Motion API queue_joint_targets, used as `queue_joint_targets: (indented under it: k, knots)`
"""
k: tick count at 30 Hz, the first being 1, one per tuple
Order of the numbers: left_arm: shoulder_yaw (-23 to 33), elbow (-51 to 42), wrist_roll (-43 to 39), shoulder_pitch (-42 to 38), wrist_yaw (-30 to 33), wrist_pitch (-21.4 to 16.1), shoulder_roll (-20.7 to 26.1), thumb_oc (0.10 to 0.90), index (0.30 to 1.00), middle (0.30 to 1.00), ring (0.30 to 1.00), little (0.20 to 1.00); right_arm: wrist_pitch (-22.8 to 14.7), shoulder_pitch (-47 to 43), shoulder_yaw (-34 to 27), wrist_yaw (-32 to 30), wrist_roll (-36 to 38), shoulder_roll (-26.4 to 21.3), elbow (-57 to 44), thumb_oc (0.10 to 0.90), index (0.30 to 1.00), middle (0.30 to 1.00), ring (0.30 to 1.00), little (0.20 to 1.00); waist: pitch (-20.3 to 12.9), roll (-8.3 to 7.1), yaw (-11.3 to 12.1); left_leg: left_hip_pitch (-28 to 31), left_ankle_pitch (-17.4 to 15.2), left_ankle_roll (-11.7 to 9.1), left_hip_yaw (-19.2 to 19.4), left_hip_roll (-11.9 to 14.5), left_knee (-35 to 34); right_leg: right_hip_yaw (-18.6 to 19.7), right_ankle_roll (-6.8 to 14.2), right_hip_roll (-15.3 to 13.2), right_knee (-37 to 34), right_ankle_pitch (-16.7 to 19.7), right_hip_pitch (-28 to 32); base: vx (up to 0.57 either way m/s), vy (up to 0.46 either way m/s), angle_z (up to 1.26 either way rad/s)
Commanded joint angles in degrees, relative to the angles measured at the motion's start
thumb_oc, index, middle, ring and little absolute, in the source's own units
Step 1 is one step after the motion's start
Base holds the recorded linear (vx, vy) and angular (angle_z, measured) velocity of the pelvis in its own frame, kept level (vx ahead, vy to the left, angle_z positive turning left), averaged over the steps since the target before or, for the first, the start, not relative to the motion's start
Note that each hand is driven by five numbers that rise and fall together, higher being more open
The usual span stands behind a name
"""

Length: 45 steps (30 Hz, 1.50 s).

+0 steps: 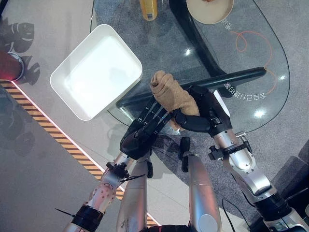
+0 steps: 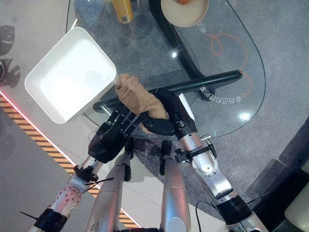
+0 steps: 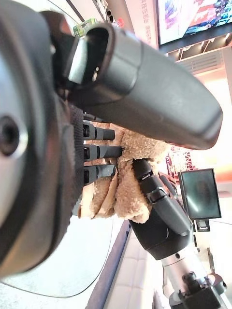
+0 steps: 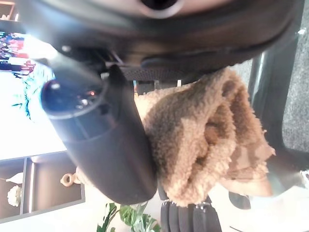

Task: Wipe the table with a cloth and put it in the basket.

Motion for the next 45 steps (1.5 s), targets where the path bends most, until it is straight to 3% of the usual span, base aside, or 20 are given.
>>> queue_joint_targets:
  k: [1, 7, 13, 17, 22, 29, 33, 39, 42, 45]
  knots:
    - [-0.48, -8.24, 2.12, -2.62, -2.23, -1.39, 0.01, 0.800, 0.900, 0.900, 0.900, 0.900, -2.51, -4.63, 3.27, 6.05, -2.05, 0.06, -14.65, 0.100, 0.300, 0.300, 0.300, 0.200, -1.43, -1.88, -0.11, -1.23, -6.09, 3.17, 2.46, -2.80, 10.38, 0.30, -1.28, 5.13, -15.49, 9.19, 5.29, 0.00, 0.000, 0.00]
    - [-2.03, -9.33, 2.31, -3.45, -2.05, -1.78, 0.25, 0.800, 0.900, 0.900, 0.900, 0.900, 1.87, -5.72, 7.63, 4.28, -9.17, -0.81, -12.25, 0.100, 0.300, 0.300, 0.300, 0.200, -1.43, -1.72, 0.12, -2.03, -5.82, 3.03, 2.14, -3.02, 10.65, 0.06, -1.45, 4.96, -15.43, 9.18, 4.75, 0.00, 0.000, 0.00]
    - [-3.62, -9.29, 2.48, -4.72, -1.57, -3.44, -0.58, 0.800, 0.900, 0.900, 0.900, 0.900, 4.51, -8.24, 11.76, 3.36, -10.84, -0.07, -8.43, 0.100, 0.300, 0.300, 0.300, 0.200, -1.43, -1.36, 0.49, -2.60, -5.63, 2.88, 1.76, -3.41, 10.67, -0.19, -1.68, 4.79, -15.74, 9.07, 4.62, 0.00, 0.000, 0.00]
    - [-4.97, -9.32, 1.18, -6.04, 0.48, -4.17, -1.76, 0.800, 0.900, 0.900, 0.900, 0.900, 8.60, -10.79, 15.20, 2.36, -20.94, 0.56, -7.43, 0.100, 0.300, 0.300, 0.300, 0.200, -1.43, -1.07, 0.69, -2.89, -5.45, 2.83, 1.46, -3.84, 10.57, -0.28, -1.75, 4.61, -15.92, 9.15, 4.43, 0.00, 0.000, 0.00]
    - [-4.91, -9.88, -0.81, -6.14, 1.14, -5.64, -3.32, 0.800, 0.900, 0.900, 0.900, 0.900, 11.25, -12.09, 17.42, 2.64, -27.46, 0.07, -7.06, 0.100, 0.300, 0.300, 0.300, 0.200, -1.43, -0.85, 0.92, -2.77, -5.23, 2.89, 1.43, -4.11, 9.76, -0.30, -1.84, 4.74, -16.27, 9.15, 4.38, 0.00, 0.000, 0.00]
    - [-5.06, -9.20, -6.62, -8.25, 2.24, -8.57, -5.95, 0.800, 0.900, 0.900, 0.900, 0.900, 11.79, -14.20, 19.34, 2.42, -28.63, 0.66, -6.57, 0.100, 0.300, 0.300, 0.300, 0.200, -1.43, -1.11, 0.93, -3.09, -5.38, 2.92, 1.27, -4.16, 10.07, -0.07, -1.79, 4.90, -15.49, 8.89, 3.73, 0.00, 0.000, 0.00]
    - [-3.97, -9.93, -13.15, -10.80, -2.57, -8.80, -8.73, 0.800, 0.900, 0.900, 0.900, 0.900, 13.23, -17.11, 20.15, 2.26, -27.28, 2.11, -4.76, 0.100, 0.300, 0.300, 0.300, 0.200, -1.43, -1.38, 1.09, -2.95, -5.55, 2.94, 1.07, -4.19, 10.17, -0.01, -1.85, 4.95, -15.16, 8.68, 3.69, 0.00, 0.000, 0.00]
    - [-2.76, -11.27, -20.45, -13.28, -3.63, -11.62, -10.54, 0.800, 0.900, 0.900, 0.900, 0.900, 14.33, -18.47, 20.61, 2.77, -26.99, 3.33, -4.35, 0.100, 0.300, 0.300, 0.300, 0.200, -1.43, -1.84, 1.12, -2.67, -5.65, 2.97, 0.94, -4.29, 10.23, 0.16, -2.14, 5.08, -14.93, 8.57, 3.88, 0.00, 0.000, 0.00]
    - [-1.88, -11.37, -22.43, -14.22, -2.57, -12.89, -10.93, 0.800, 0.900, 0.900, 0.900, 0.900, 14.57, -19.18, 20.97, 2.79, -26.84, 3.69, -3.80, 0.100, 0.300, 0.300, 0.300, 0.200, -1.43, -1.89, 1.14, -2.73, -5.72, 2.92, 0.85, -4.26, 10.40, 0.25, -2.22, 5.07, -14.74, 8.43, 3.79, 0.00, 0.003, 0.01]
    - [-0.78, -11.59, -20.76, -15.51, 3.44, -16.11, -11.84, 0.800, 0.900, 0.900, 0.900, 0.900, 15.46, -20.02, 20.90, 3.81, -27.13, 4.64, -3.57, 0.100, 0.300, 0.300, 0.300, 0.200, -1.43, -1.87, 1.24, -2.87, -5.72, 2.94, 0.63, -4.39, 10.58, 0.39, -2.26, 5.13, -14.29, 8.34, 3.46, 0.01, 0.006, 0.04]
